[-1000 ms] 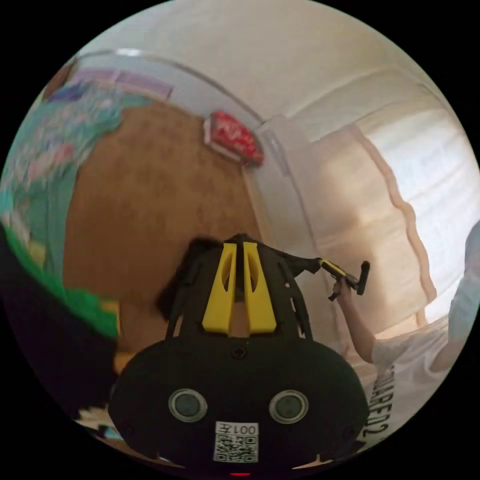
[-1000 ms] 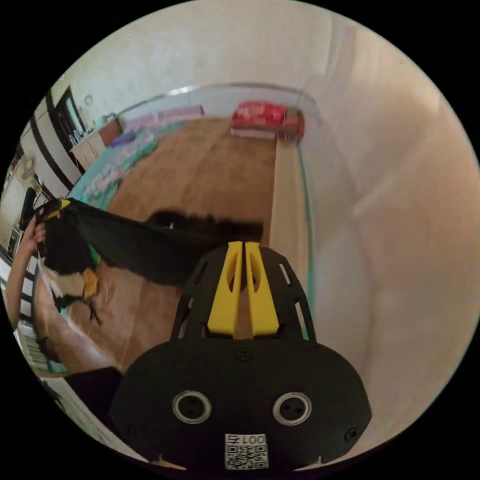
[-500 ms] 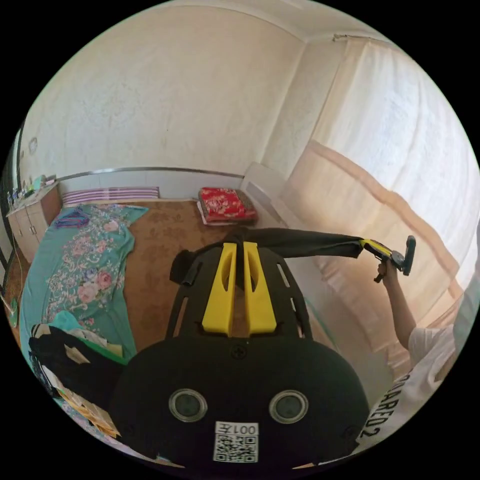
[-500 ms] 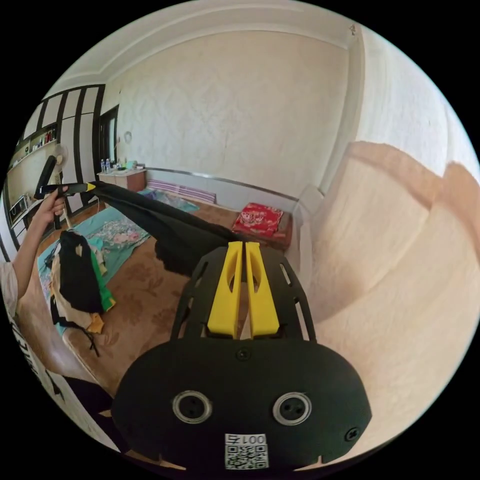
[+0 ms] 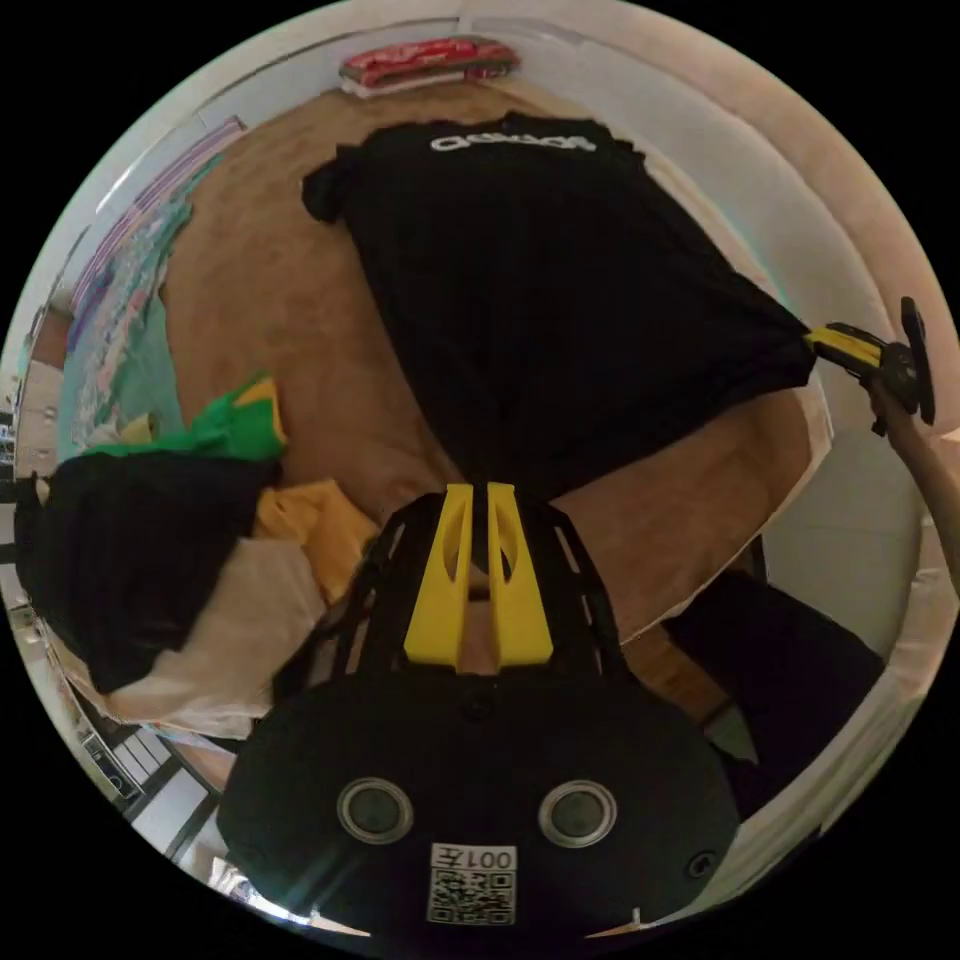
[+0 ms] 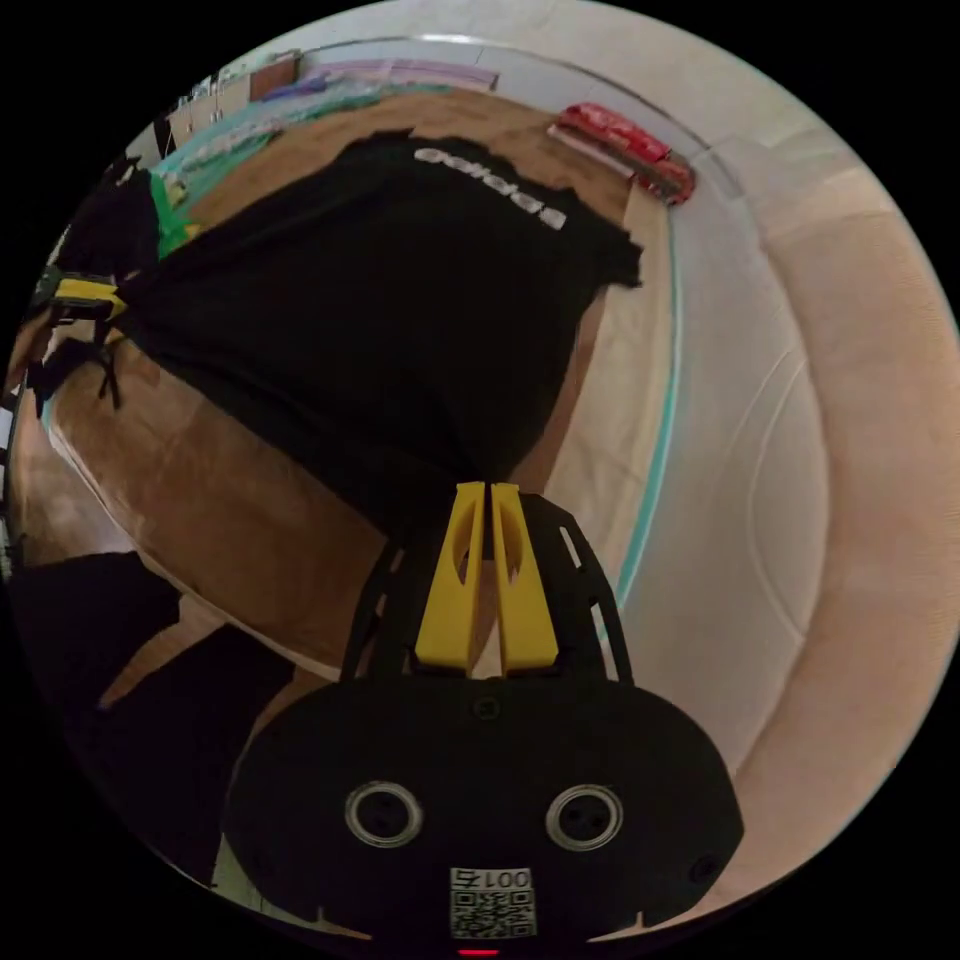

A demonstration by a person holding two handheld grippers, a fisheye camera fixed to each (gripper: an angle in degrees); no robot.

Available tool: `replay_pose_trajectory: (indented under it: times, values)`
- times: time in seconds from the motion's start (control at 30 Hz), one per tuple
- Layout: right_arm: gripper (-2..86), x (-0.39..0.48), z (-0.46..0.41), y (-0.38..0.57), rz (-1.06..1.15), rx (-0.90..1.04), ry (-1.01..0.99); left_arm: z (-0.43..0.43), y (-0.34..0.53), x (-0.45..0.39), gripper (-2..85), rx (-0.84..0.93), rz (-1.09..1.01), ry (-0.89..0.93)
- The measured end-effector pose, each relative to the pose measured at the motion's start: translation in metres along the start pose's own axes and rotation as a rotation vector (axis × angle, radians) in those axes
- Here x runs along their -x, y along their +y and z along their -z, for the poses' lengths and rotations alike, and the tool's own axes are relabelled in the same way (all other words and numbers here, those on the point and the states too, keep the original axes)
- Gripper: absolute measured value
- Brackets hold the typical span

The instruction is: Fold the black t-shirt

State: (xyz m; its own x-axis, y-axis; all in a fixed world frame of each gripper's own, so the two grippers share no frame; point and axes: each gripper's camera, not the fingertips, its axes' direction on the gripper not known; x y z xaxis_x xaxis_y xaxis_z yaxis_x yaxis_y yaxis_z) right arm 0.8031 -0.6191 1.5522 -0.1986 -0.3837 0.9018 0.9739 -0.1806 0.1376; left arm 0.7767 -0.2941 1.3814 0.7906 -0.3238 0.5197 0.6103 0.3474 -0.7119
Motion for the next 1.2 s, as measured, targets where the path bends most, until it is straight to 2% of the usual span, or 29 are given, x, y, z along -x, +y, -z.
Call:
replay_pose_trajectory:
  times: [0.27, 0.37, 0.73, 0.87, 1.03, 1.13, 1.2]
  values:
    - [0.8, -0.007, -0.005, 0.025, -0.122, 0.051, -0.14, -0.025, 0.027, -0.001, 0.3, 0.069, 0.113, 0.116]
    - [1.3, -0.005, -0.005, 0.031, -0.104, 0.063, -0.181, -0.034, 0.033, 0.003, 1.5, 0.087, 0.159, 0.152]
    - [7.6, -0.013, 0.002, 0.056, -0.1, 0.161, -0.201, -0.041, 0.039, 0.023, 5.1, 0.151, 0.252, 0.151]
    - [9.8, -0.041, 0.002, 0.051, -0.187, 0.119, -0.183, -0.035, 0.019, 0.018, 3.8, 0.14, 0.172, 0.138]
    - [10.2, -0.07, -0.019, 0.023, -0.095, 0.083, -0.22, -0.052, -0.011, -0.002, 3.6, 0.212, -0.013, 0.092]
    - [6.9, -0.08, -0.027, 0.002, -0.038, 0.086, -0.186, -0.056, -0.025, -0.009, 2.7, 0.241, -0.092, 0.048]
    - [3.7, -0.099, -0.018, -0.009, -0.102, 0.098, -0.237, -0.052, -0.032, -0.007, 0.5, 0.251, -0.1, 0.05]
